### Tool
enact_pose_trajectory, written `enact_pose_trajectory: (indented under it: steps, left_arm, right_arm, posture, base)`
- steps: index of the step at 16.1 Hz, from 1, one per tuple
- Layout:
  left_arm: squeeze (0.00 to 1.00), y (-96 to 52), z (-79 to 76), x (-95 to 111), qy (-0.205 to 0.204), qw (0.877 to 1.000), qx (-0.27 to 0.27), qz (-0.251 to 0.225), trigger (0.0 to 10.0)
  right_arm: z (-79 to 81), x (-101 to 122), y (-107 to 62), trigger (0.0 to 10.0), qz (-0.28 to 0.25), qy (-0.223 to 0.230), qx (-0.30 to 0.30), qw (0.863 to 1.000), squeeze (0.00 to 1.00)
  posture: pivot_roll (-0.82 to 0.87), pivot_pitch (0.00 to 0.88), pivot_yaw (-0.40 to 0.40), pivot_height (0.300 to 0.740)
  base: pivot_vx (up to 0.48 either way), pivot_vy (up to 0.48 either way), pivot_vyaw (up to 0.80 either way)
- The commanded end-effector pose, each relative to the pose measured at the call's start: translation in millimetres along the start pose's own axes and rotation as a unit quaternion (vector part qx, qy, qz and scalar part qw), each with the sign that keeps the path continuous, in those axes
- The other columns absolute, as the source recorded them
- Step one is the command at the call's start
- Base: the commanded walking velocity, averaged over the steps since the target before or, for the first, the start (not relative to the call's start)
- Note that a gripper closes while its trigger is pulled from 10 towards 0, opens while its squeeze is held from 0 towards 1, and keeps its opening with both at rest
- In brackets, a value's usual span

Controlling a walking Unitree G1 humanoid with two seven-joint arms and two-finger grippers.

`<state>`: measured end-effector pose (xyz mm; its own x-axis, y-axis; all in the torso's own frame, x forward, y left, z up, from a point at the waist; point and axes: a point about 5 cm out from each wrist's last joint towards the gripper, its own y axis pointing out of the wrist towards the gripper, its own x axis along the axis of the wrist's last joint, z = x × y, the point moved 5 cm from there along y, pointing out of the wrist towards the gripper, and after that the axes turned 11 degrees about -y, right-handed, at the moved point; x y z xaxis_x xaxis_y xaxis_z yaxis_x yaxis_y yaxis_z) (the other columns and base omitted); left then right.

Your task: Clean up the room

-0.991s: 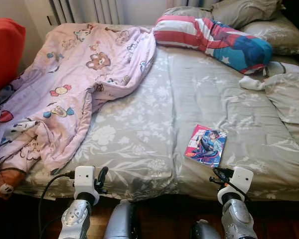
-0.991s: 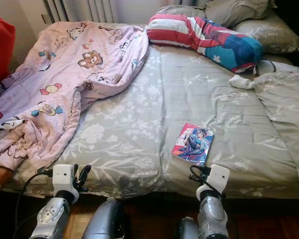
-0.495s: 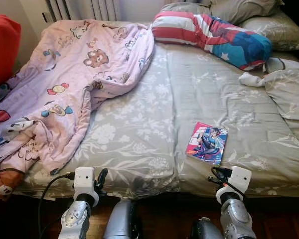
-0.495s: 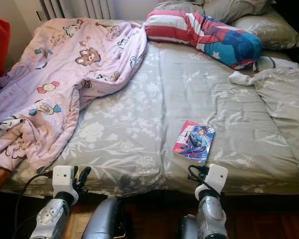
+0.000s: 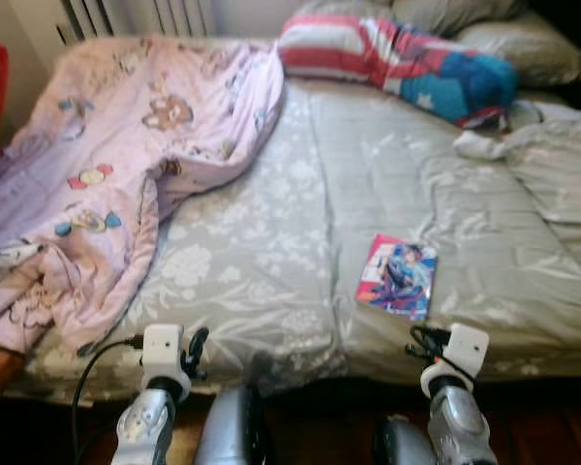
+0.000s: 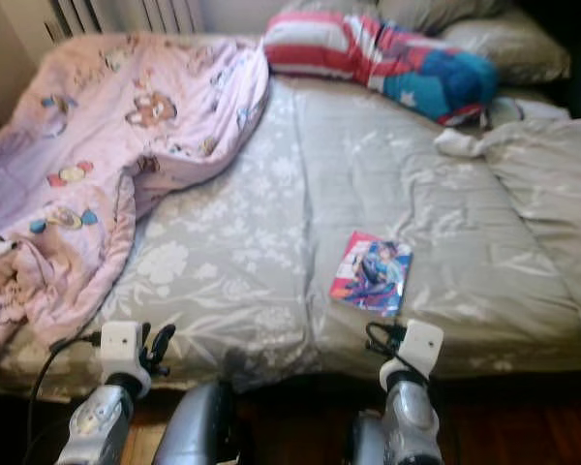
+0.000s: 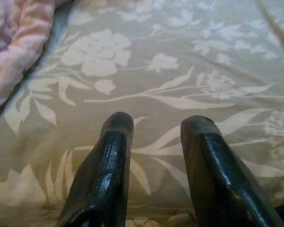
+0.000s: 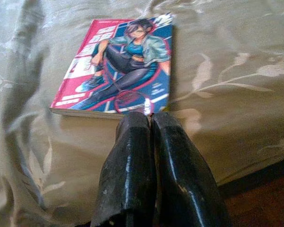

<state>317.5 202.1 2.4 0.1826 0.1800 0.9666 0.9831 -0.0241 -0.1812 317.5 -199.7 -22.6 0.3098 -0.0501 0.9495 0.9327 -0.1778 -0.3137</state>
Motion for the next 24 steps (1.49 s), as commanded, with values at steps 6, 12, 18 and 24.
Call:
enact_pose_trajectory:
  steps: [6, 12, 18, 24]
  left_arm:
    - [0.00, -2.7, 6.2, -1, 0.000, 1.000, 0.006, 0.005, 10.0]
    - [0.00, -2.5, 6.7, 1, 0.005, 1.000, 0.007, 0.003, 10.0]
    - [0.00, -4.1, 6.1, 3, 0.009, 1.000, 0.002, -0.001, 10.0]
    - [0.00, -20.8, 21.3, 1, 0.038, 0.999, 0.000, 0.009, 10.0]
  right_arm:
    - [2.5, -4, -2.3, 10.0, 0.004, 0.006, 0.002, 1.000, 0.00]
    - [2.8, -2, -2.0, 10.0, -0.001, 0.006, 0.000, 1.000, 0.00]
    - [-7.4, 5, 2.7, 10.0, -0.008, 0.075, -0.024, 0.997, 0.00]
    - [-10.6, 34, 20.4, 10.0, -0.032, 0.175, -0.039, 0.983, 1.00]
  posture:
    - [0.14, 0.223, 0.031, 0.575]
    - [0.14, 0.212, 0.031, 0.575]
    - [0.16, 0.234, 0.043, 0.575]
    - [0.20, 0.279, 0.091, 0.575]
  base:
    - [0.351, 0.000, 0.00]
    - [0.276, 0.000, 0.00]
    - [0.000, 0.000, 0.00]
    - [0.000, 0.000, 0.00]
